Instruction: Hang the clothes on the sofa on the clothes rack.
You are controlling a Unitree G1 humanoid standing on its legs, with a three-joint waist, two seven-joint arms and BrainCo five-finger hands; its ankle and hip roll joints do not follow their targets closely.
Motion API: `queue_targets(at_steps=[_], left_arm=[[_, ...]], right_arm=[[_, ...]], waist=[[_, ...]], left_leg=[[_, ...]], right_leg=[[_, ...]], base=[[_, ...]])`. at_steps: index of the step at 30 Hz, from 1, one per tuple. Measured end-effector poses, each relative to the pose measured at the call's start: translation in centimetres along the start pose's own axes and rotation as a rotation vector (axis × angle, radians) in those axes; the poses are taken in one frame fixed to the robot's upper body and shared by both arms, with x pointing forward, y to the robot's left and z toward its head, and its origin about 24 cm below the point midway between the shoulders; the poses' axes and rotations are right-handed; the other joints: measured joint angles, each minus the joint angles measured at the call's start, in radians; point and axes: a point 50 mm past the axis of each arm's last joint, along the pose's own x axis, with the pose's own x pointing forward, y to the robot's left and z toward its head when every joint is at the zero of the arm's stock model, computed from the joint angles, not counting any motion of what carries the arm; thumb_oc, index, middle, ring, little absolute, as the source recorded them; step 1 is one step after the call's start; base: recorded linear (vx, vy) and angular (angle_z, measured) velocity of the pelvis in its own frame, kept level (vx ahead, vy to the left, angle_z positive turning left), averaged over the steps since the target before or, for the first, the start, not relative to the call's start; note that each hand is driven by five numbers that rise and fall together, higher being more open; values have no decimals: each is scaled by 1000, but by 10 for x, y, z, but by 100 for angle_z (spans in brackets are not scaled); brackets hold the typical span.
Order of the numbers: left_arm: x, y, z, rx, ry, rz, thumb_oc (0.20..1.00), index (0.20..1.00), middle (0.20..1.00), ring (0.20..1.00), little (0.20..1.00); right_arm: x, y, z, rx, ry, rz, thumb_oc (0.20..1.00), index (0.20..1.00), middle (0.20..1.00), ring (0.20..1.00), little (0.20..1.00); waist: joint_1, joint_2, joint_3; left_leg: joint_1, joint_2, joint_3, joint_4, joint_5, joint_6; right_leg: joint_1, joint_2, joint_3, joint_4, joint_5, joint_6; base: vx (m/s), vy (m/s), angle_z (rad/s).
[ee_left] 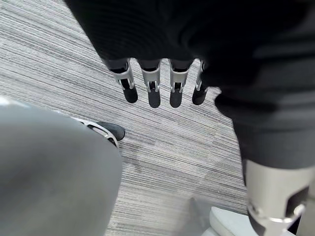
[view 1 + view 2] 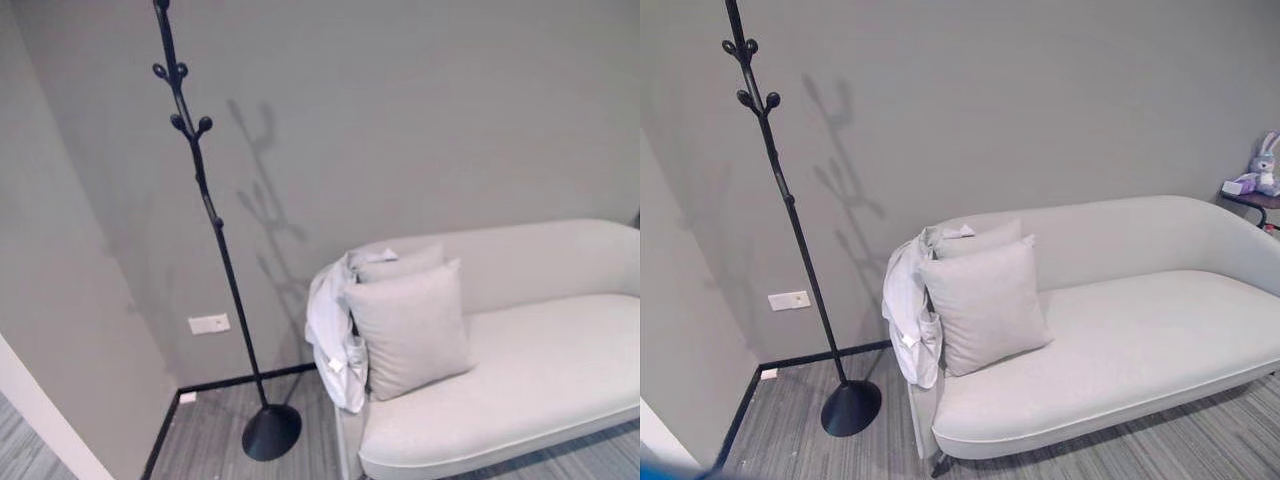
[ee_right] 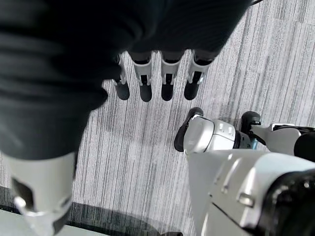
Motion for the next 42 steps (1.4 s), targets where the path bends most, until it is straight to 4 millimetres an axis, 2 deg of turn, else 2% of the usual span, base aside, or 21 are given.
queue_targets(at_steps=[17, 29, 42], left_arm=[[0, -3, 3, 35, -1, -26, 1000, 1000, 1000, 1000, 1000], [0, -6, 2, 66, 4, -48, 1000, 1000, 1000, 1000, 1000], [1, -8, 4, 60, 1, -52, 1000, 1000, 1000, 1000, 1000]], right_arm=[[0, 1, -1, -95, 9, 8, 1000, 1000, 1000, 1000, 1000], [0, 0, -1, -188, 19, 2, 1000, 1000, 1000, 1000, 1000], [0, 4, 1, -190, 14, 12, 1000, 1000, 1000, 1000, 1000]], waist=[[-1, -2, -11], [-2, 18, -8], [-2, 19, 5]], left_leg=[[-14, 1, -1, 1, 6, -3], [-15, 3, -2, 1, 6, -3], [-16, 4, -11, 11, 6, -3]], right_leg=[[-16, 0, -1, 5, 1, -2], [-17, 1, -2, 6, 0, -4], [-14, 1, -6, 21, -8, -7]], base=[[0, 0, 0], [0, 0, 0], [-24, -21, 1]])
